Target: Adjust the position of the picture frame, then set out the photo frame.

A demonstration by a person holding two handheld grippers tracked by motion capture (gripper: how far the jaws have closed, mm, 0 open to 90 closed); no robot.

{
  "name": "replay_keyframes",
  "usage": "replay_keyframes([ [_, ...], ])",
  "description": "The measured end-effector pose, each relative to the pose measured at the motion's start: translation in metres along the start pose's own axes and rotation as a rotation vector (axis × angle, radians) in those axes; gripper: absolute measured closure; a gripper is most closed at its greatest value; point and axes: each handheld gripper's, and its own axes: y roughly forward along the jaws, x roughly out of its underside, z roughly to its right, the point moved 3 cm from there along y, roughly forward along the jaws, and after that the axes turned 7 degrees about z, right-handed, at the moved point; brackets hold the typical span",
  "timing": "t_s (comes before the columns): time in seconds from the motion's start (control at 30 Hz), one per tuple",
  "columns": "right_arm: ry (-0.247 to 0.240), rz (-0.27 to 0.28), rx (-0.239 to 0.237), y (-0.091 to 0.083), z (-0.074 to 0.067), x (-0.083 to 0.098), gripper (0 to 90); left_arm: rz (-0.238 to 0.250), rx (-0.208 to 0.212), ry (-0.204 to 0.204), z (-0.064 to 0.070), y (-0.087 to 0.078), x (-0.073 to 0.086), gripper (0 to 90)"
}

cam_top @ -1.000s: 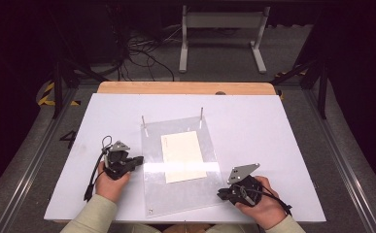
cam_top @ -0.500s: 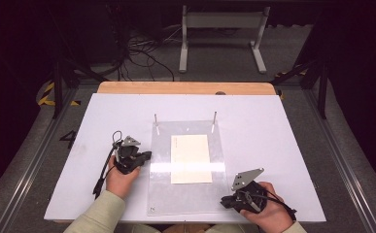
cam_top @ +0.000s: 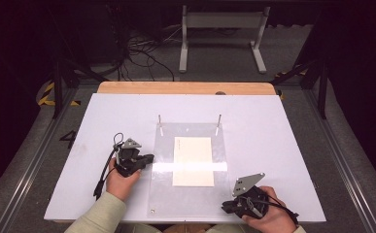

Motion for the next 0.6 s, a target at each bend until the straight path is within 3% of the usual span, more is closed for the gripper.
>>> replay_keyframes([
  [0.1,-0.03,-0.003,0.006,0.0,-0.002,0.0,81.6,0.029,-0.013,0.004,0.001,-0.006,-0.001,83.0],
  [0.23,-0.064,0.102,0.016,-0.009,0.0,-0.008,76.1,0.106,0.016,0.028,0.005,-0.021,-0.003,76.8],
  [0.3,-0.065,0.158,0.03,-0.017,0.004,-0.013,74.6,0.124,0.022,0.047,0.007,-0.025,-0.003,72.4],
  [0.33,-0.062,0.188,0.044,-0.021,0.007,-0.016,73.9,0.155,0.038,0.076,0.011,-0.031,-0.005,69.6],
  [0.37,-0.062,0.188,0.044,-0.021,0.007,-0.016,73.9,0.155,0.038,0.076,0.011,-0.031,-0.005,68.1],
  [0.47,-0.05,0.233,0.068,-0.03,0.018,-0.023,75.2,0.211,0.061,0.143,0.017,-0.041,-0.007,65.1],
  [0.6,-0.037,0.263,0.084,-0.036,0.027,-0.031,75.3,0.225,0.066,0.149,0.018,-0.046,-0.008,63.2],
])
